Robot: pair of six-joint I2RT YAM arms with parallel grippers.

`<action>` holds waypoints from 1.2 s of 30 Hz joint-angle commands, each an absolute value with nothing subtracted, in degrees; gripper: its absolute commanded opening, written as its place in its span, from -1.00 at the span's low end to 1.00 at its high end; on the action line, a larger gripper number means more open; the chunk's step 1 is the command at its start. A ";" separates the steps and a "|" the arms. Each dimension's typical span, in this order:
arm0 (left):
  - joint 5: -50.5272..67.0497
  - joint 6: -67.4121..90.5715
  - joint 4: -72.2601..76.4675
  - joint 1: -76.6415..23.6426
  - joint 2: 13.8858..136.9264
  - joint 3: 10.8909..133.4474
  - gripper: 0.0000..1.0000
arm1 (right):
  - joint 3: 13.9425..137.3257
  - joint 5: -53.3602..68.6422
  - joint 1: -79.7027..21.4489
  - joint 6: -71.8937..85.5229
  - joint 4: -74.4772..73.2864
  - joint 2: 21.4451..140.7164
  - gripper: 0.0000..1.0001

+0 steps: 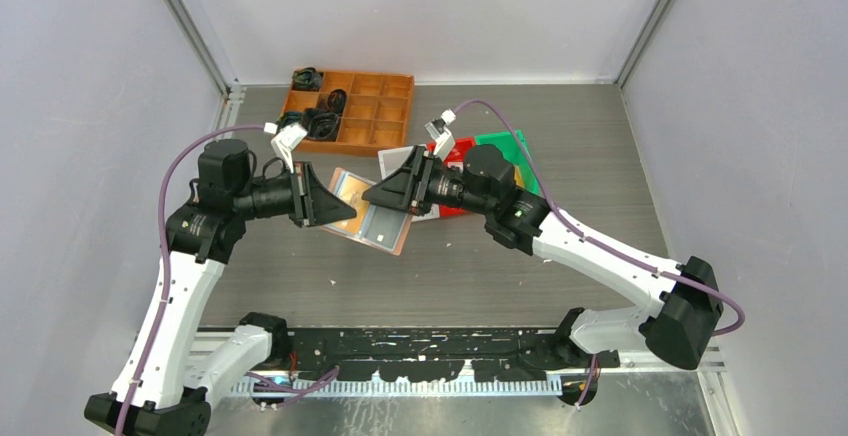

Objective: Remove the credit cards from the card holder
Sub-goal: Remove the credit card from the card holder.

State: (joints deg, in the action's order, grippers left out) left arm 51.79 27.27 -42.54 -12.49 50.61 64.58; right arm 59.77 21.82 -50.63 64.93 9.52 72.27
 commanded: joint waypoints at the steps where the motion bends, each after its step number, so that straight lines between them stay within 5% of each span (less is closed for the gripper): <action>1: 54.57 30.75 -34.85 -12.43 49.03 66.42 -0.98 | 59.58 21.88 -50.98 65.67 11.42 72.88 -0.07; 11: 46.45 35.55 -29.58 -12.13 45.86 65.80 -1.00 | 59.65 19.89 -51.29 67.62 10.09 73.78 -0.07; 20: 59.07 47.16 -22.37 -12.13 46.12 64.21 -0.98 | 56.04 21.82 -51.28 73.25 22.34 75.59 -0.06; 28: 64.76 52.24 -20.39 -12.14 46.63 65.28 -0.62 | 54.52 22.10 -51.32 74.52 26.60 75.15 -0.07; 36: 67.32 54.31 -19.84 -12.15 45.79 65.16 -0.53 | 54.67 21.76 -52.16 74.29 28.12 75.81 -0.09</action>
State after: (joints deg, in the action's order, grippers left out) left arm 52.82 48.84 -28.23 -10.31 47.86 62.92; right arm 55.33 24.25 -51.05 75.44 28.71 73.76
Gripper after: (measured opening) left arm 0.224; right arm 0.459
